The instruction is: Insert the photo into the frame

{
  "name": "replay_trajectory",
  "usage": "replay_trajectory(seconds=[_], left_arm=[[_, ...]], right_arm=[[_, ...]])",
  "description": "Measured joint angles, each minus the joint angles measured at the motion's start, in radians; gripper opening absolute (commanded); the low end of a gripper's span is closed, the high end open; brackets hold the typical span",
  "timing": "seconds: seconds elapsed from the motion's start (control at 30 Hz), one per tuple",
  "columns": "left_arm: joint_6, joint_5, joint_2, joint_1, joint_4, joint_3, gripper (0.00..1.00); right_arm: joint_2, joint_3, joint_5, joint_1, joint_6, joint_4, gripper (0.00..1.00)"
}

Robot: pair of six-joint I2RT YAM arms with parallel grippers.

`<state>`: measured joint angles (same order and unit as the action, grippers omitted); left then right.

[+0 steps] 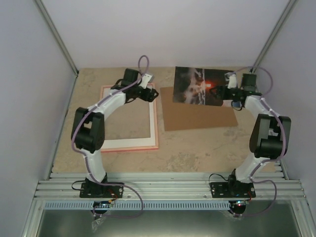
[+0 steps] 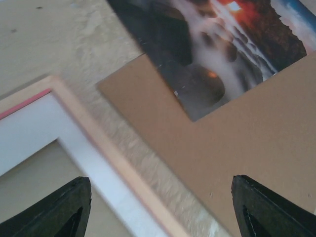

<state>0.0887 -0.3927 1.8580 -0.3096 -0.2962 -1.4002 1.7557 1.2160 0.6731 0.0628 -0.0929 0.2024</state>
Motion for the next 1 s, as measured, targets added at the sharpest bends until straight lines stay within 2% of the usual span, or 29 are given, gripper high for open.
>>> replay_trajectory(seconds=[0.23, 0.37, 0.6, 0.77, 1.0], left_arm=[[-0.020, -0.011, 0.250, -0.100, 0.023, -0.219, 0.81], [-0.059, -0.028, 0.395, -0.138, 0.013, -0.367, 0.81], [-0.214, -0.079, 0.573, -0.148, 0.001, -0.572, 0.87], [-0.288, -0.087, 0.602, -0.152, -0.004, -0.589, 0.83], [-0.322, -0.042, 0.661, -0.181, -0.019, -0.649, 0.79]], right_arm=[[0.008, 0.000, 0.046, 0.253, 0.030, 0.063, 0.87], [0.066, 0.001, 0.064, 0.365, 0.041, 0.079, 0.89], [0.229, 0.060, 0.070, 0.414, 0.047, 0.111, 0.88], [0.334, 0.147, 0.071, 0.441, 0.032, 0.114, 0.88], [0.396, 0.193, 0.087, 0.446, -0.008, 0.103, 0.83]])
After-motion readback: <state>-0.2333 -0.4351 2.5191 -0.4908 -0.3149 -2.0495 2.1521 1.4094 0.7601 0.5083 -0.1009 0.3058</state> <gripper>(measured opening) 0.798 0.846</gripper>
